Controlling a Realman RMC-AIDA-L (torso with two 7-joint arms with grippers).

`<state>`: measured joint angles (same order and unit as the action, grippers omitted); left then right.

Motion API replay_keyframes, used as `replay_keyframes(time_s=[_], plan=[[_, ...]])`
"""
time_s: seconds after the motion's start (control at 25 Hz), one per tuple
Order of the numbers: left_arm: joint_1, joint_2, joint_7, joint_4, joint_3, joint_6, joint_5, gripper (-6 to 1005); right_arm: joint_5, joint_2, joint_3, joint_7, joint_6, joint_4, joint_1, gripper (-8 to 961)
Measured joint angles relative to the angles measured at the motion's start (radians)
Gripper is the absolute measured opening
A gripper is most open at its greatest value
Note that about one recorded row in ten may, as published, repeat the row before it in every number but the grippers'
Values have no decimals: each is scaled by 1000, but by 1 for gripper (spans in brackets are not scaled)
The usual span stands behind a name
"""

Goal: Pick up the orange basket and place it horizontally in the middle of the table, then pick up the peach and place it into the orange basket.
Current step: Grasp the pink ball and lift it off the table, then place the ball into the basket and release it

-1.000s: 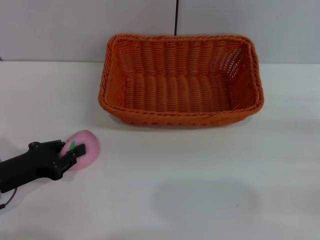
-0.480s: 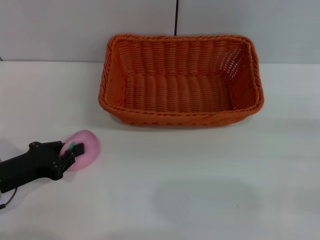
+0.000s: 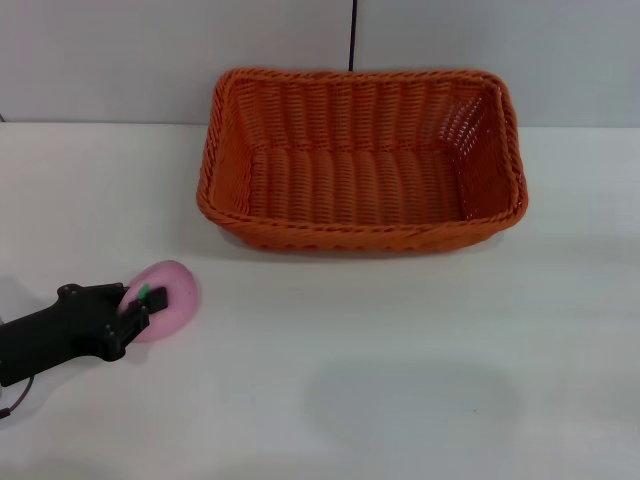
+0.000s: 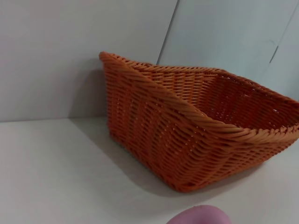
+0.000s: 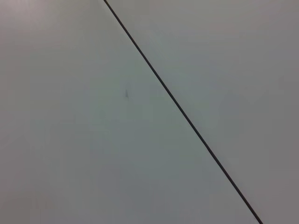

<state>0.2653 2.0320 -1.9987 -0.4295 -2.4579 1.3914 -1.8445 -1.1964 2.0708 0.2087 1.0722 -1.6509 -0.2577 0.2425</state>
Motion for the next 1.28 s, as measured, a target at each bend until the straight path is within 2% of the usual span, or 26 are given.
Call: replay_keyframes(time_s=[0.2, 0.24, 0.4, 0.56, 0.64, 0.88, 0.96, 1.04, 1.2, 1.28], plan=[[0, 0, 1, 0, -12, 40, 3, 94, 0, 0, 0, 0, 2, 0, 0, 544], [0, 0, 2, -13, -56, 113, 13, 93, 0, 0, 0, 0, 2, 0, 0, 544], [0, 18, 30, -69, -164, 182, 58, 91, 0, 0, 0, 0, 2, 0, 0, 544], [19, 26, 50, -79, -179, 188, 167, 88, 0, 1, 0, 0, 4, 6, 1, 544], [41, 27, 51, -61, -172, 191, 215, 87, 0, 0, 0, 0, 6, 11, 1, 544], [199, 31, 57, 86, -135, 182, 241, 83, 0, 0, 7, 0, 13, 15, 6, 545], [249, 34, 61, 131, -102, 155, 237, 80, 0, 0, 12, 0, 14, 16, 7, 545], [302, 37, 85, 159, -25, 100, 237, 77, 0, 0, 13, 0, 15, 17, 8, 545], [345, 37, 172, 161, 79, 4, 242, 66, 0, 0, 13, 0, 16, 17, 9, 545], [346, 38, 186, 158, 92, -12, 244, 60, 0, 0, 14, 0, 19, 17, 9, 545]])
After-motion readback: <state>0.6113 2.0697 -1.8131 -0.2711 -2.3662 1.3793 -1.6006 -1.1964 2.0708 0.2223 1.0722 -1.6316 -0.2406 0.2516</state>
